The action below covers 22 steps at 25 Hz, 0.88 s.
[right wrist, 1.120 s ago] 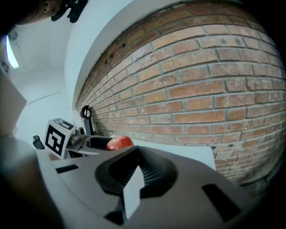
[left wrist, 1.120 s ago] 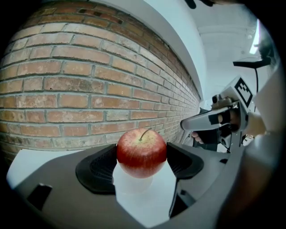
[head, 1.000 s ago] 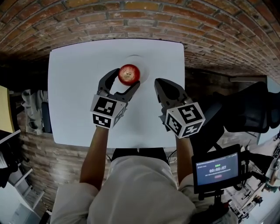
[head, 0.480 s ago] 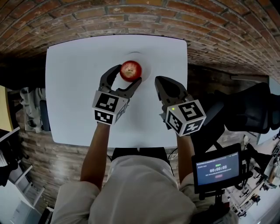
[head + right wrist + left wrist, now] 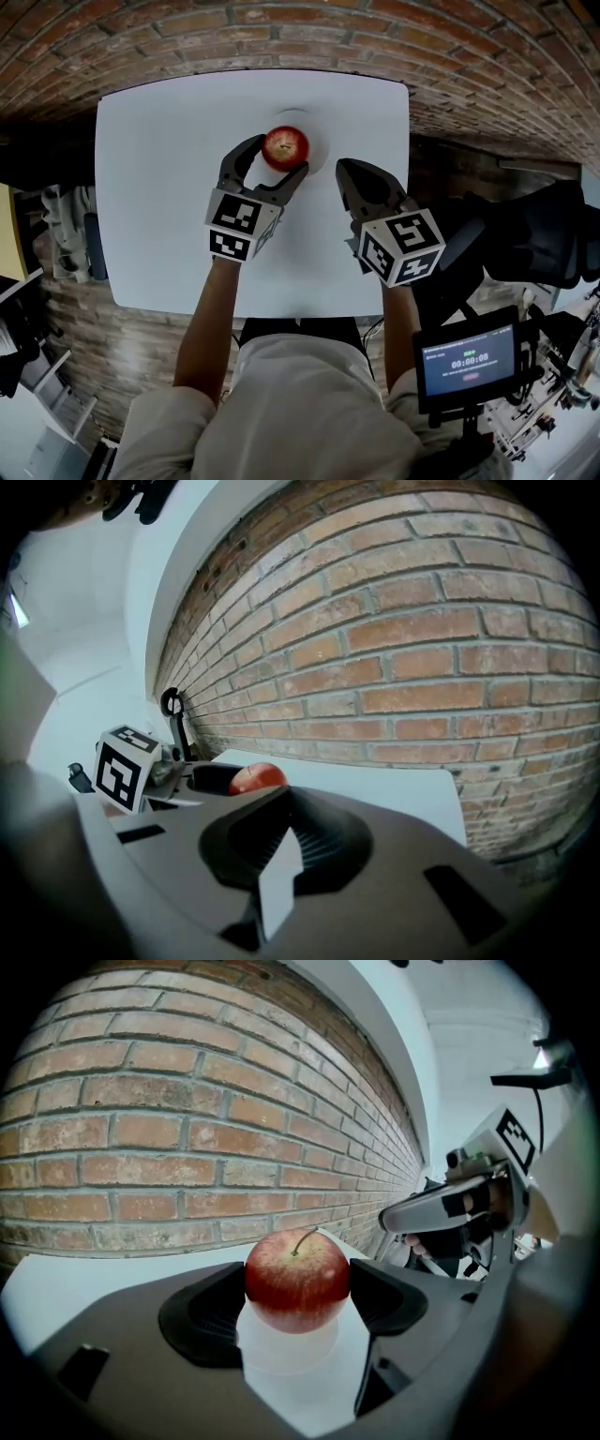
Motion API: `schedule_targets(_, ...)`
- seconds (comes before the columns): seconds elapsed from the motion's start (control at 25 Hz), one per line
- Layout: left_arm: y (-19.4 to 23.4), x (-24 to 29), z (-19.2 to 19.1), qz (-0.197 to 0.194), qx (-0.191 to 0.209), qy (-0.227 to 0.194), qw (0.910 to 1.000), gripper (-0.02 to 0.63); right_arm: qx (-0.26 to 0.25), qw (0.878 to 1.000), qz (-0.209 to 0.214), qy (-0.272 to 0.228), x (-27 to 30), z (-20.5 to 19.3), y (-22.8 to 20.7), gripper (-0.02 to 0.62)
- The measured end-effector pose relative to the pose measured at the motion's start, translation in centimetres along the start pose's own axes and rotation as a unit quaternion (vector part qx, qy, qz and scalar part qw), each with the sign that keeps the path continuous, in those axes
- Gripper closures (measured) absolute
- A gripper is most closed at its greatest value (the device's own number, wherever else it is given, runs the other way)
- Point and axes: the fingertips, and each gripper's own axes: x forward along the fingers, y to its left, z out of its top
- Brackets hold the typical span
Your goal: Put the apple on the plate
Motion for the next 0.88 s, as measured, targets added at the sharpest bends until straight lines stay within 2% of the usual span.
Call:
schedule_targets(0.44,1.6,1.8,-1.7,0.008,-0.009,0.012,0.9999,0.249,0.010,1.000,-0.004,0.017,2.0,-1.2,-1.4,0.592)
schedule_targets(0.88,1.3,4.1,-3.2,-0.006,-0.008,0.015,0.9998,0.249,0.021,0.999,-0.013,0.023,3.1,-2.6,-3.0,0.592)
